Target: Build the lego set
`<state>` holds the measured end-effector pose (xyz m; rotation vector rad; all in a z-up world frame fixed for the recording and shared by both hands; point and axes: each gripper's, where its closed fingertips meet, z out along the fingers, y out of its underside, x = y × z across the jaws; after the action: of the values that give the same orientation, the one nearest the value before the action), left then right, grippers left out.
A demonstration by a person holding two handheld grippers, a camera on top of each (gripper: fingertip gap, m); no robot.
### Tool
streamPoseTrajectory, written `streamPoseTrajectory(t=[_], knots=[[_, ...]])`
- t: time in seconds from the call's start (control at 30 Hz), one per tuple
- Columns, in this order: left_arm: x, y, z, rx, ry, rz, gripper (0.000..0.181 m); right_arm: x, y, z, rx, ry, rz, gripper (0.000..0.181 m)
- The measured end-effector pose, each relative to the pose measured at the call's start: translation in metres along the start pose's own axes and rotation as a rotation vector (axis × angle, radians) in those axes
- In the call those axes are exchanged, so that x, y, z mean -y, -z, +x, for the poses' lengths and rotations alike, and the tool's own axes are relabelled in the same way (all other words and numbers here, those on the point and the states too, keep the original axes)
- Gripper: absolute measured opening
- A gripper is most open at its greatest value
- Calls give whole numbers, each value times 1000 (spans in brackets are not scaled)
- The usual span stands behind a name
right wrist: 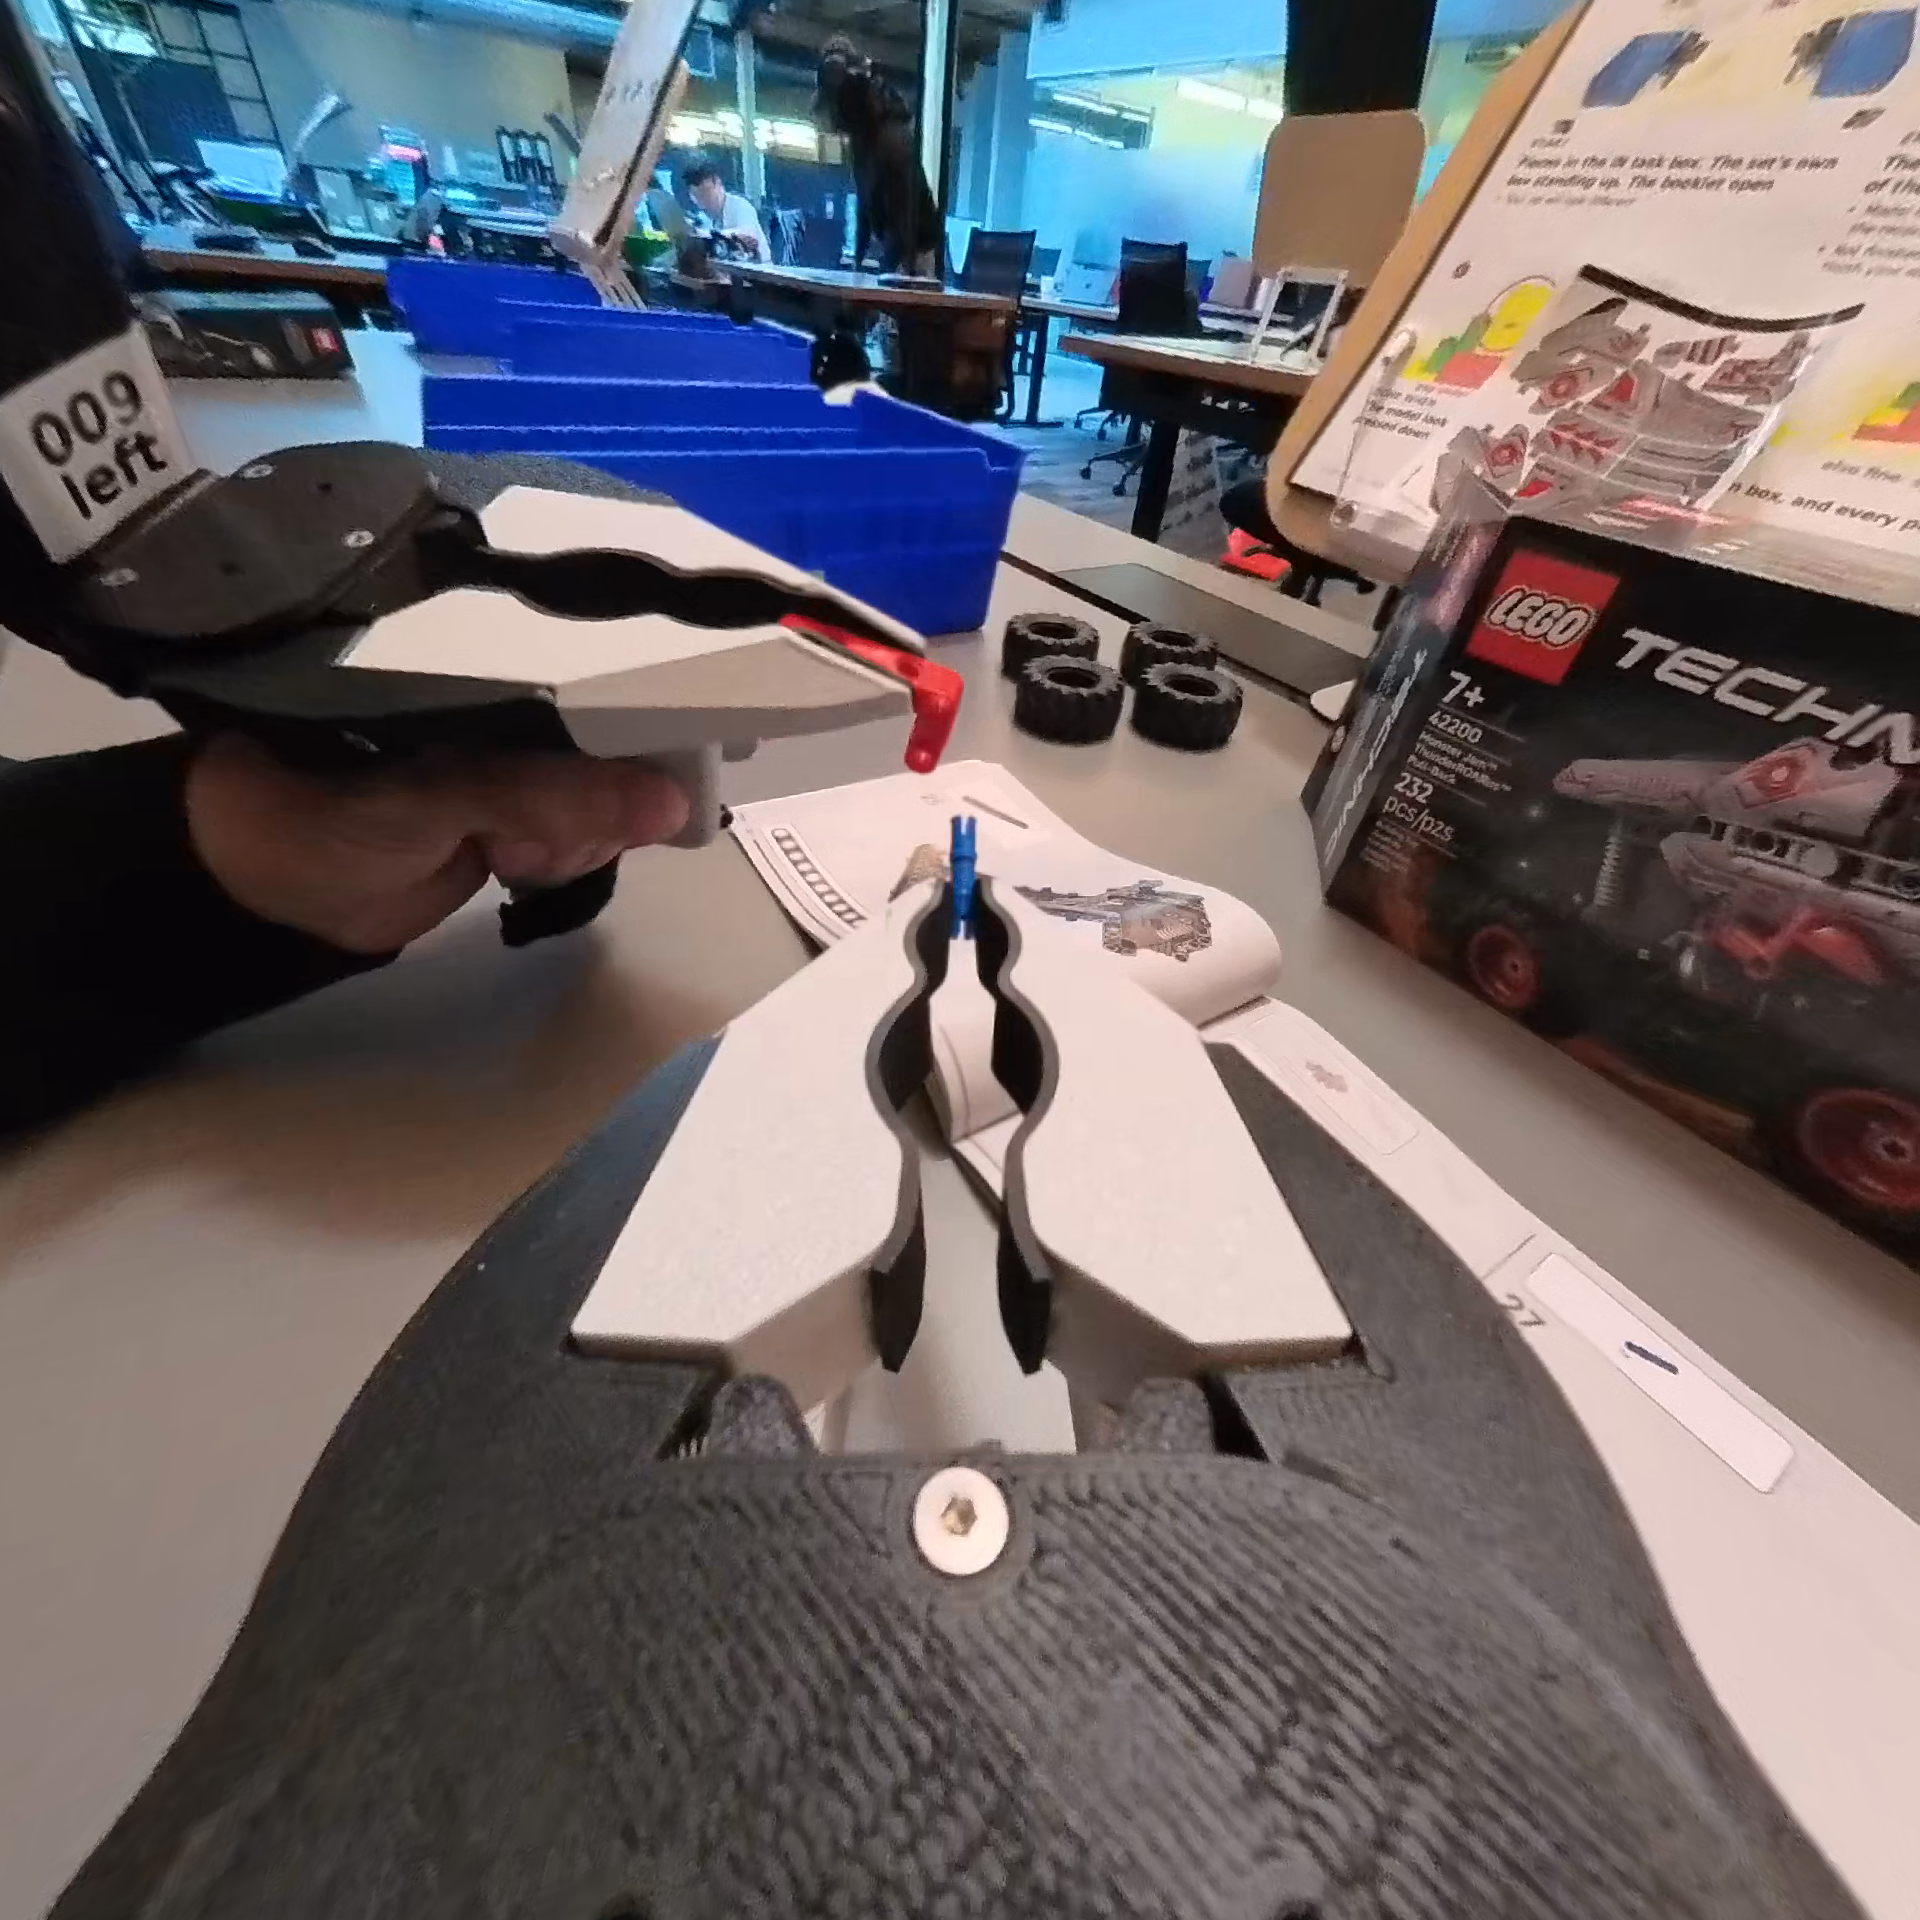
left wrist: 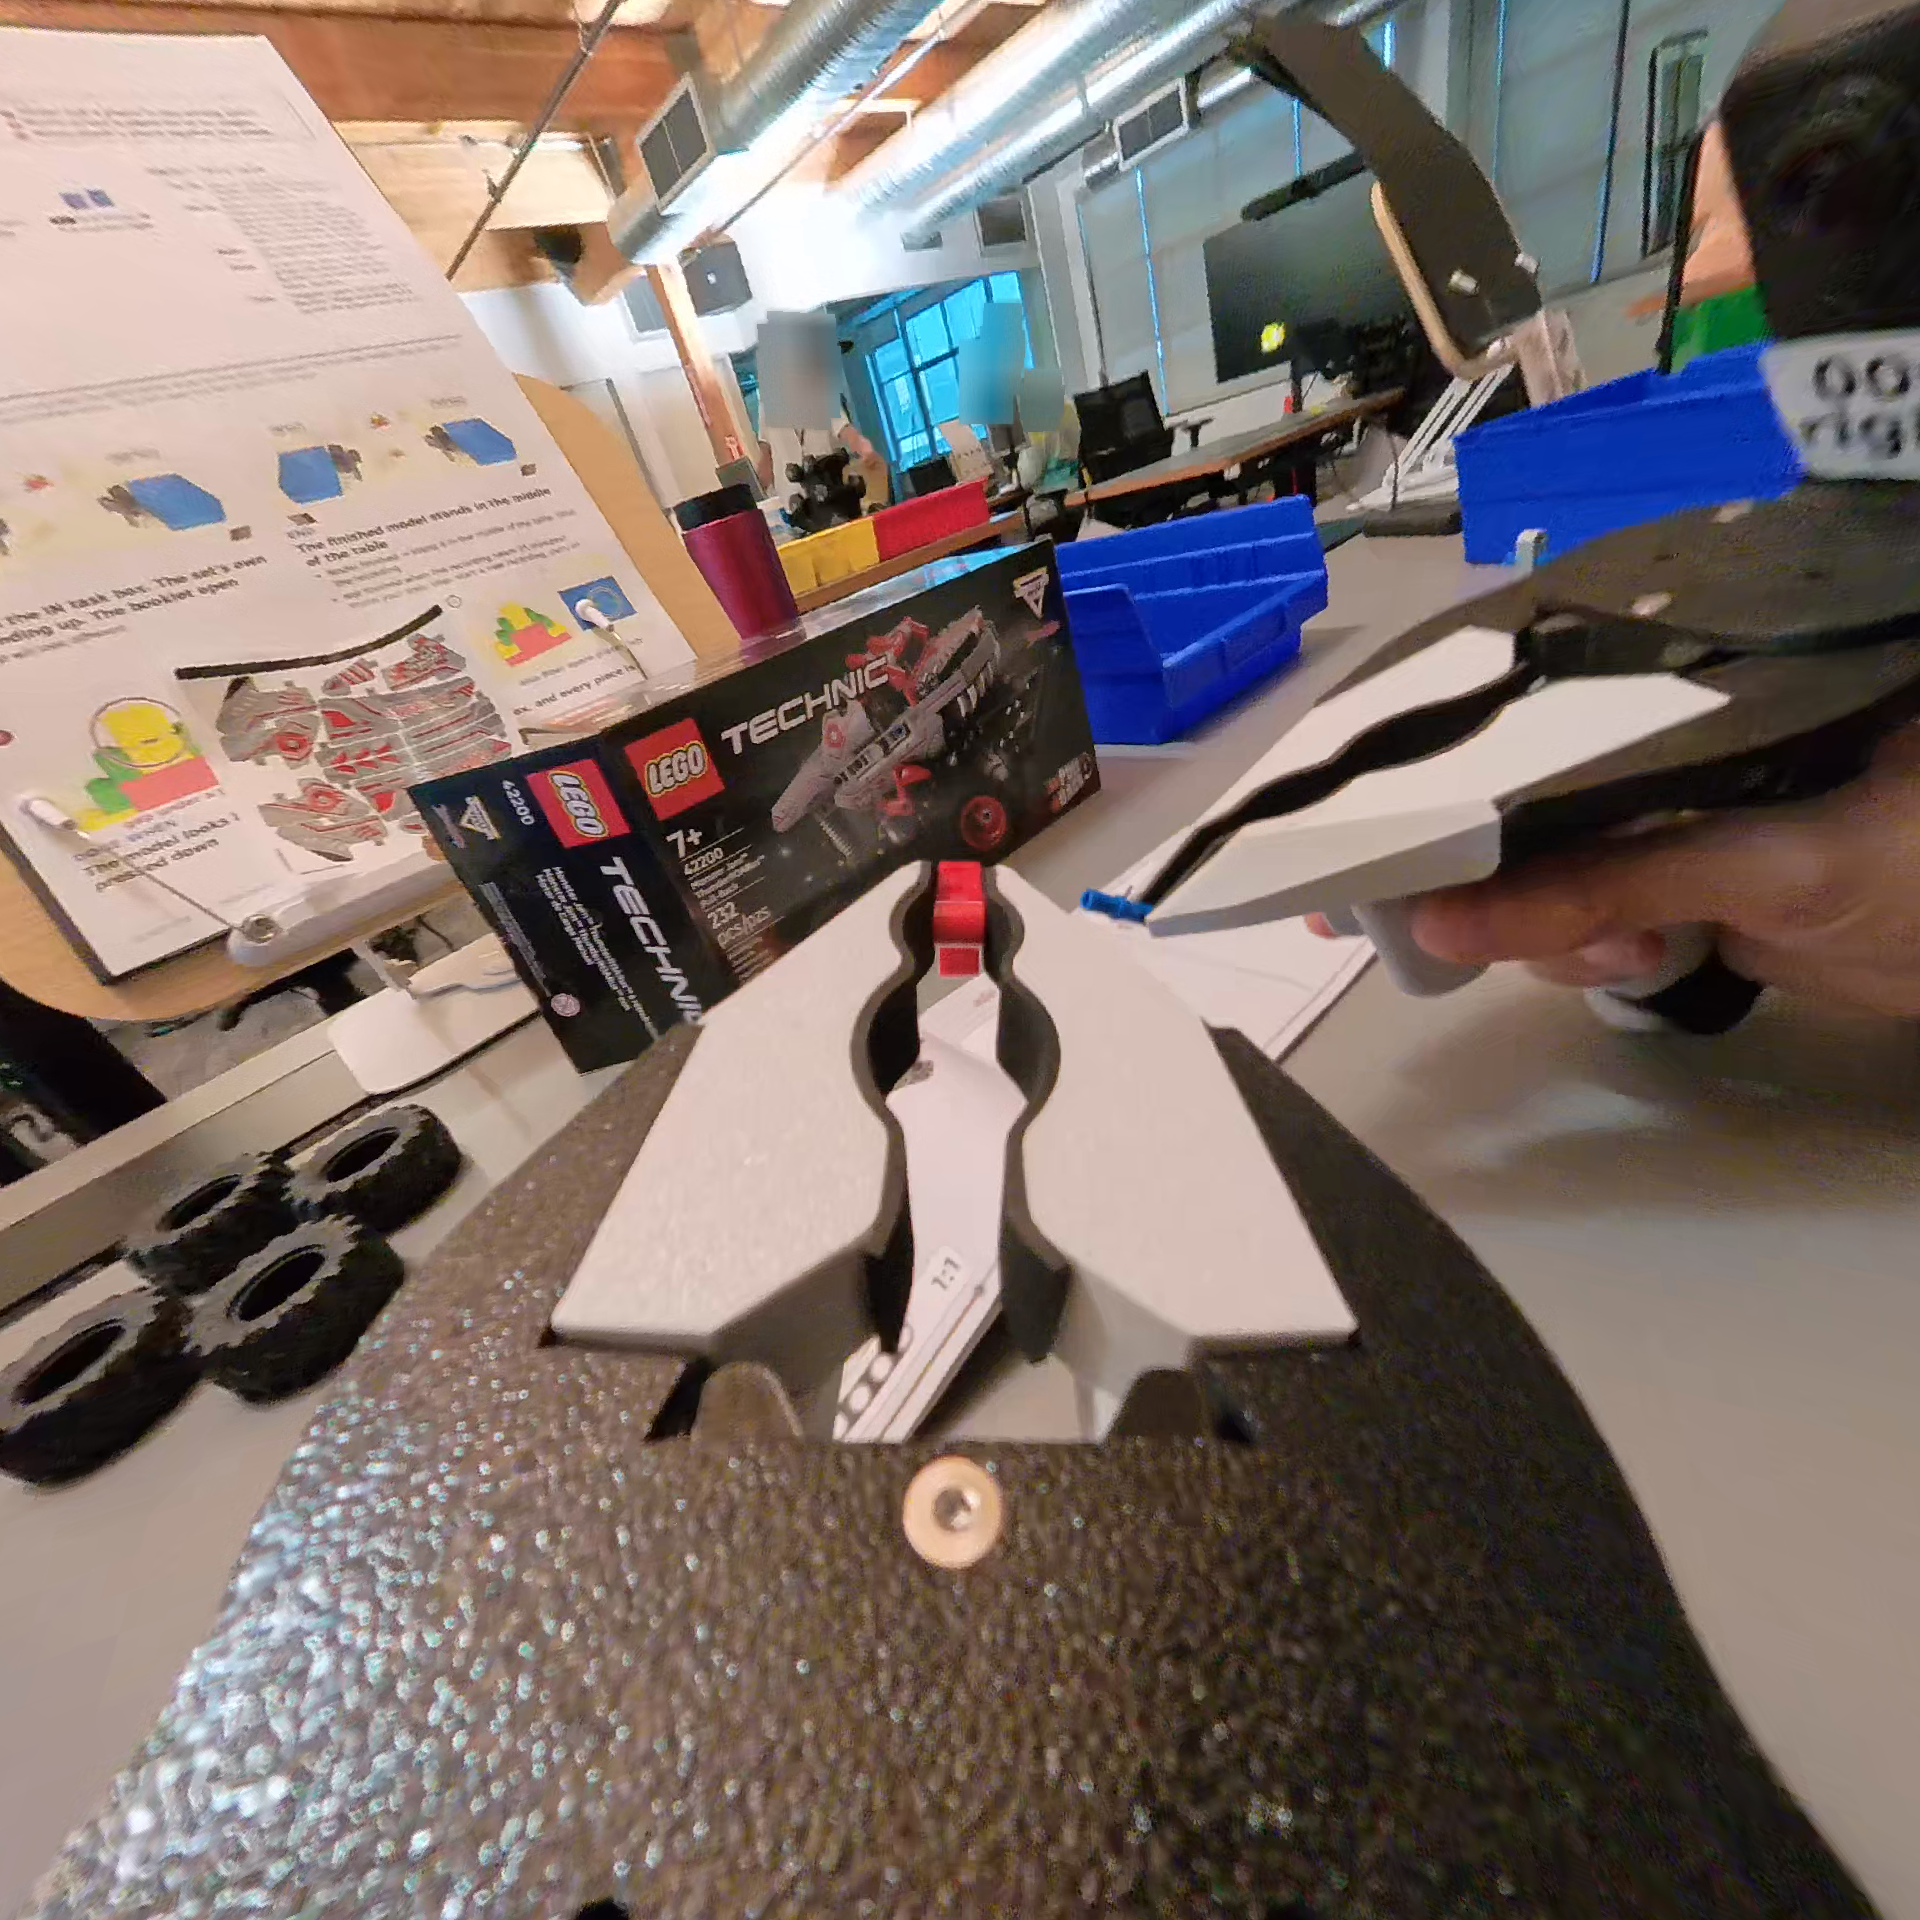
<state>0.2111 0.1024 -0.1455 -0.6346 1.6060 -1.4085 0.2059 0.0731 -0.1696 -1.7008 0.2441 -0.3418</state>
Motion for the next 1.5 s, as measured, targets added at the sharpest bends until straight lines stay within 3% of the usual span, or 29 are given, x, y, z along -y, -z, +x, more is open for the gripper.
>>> streamPoseTrajectory(t=[0.13, 0.33, 0.63, 0.93, 1.07, 1.17, 1.3, 1.5], knots=[[0, 0, 2, 34, -123, -22, 5, 12, 4, 1, -11, -45, 77, 2], [3, -5, 18, 5, -255, -21, 4, 8, 5, -2, 17, -78, 70, 2], [9, -6, 24, -9, -294, 21, 5, 12, 5, -4, 41, -119, 100, 2], [0, -9, 25, 3, -445, -65, 5, 6, 4, -1, -11, -71, 53, 2], [-1, -11, 24, -28, -205, -64, 5, 7, 4, 0, -35, -61, 59, 2], [-3, -11, 24, -11, -256, -83, 5, 4, 3, 1, -55, -29, 34, 2], [-3, -13, 24, -47, -9, -62, 5, 5, 4, 3, -67, -34, 42, 2], [-2, -13, 24, 30, -268, -95, 5, 4, 3, 2, -72, -43, 36, 2]])
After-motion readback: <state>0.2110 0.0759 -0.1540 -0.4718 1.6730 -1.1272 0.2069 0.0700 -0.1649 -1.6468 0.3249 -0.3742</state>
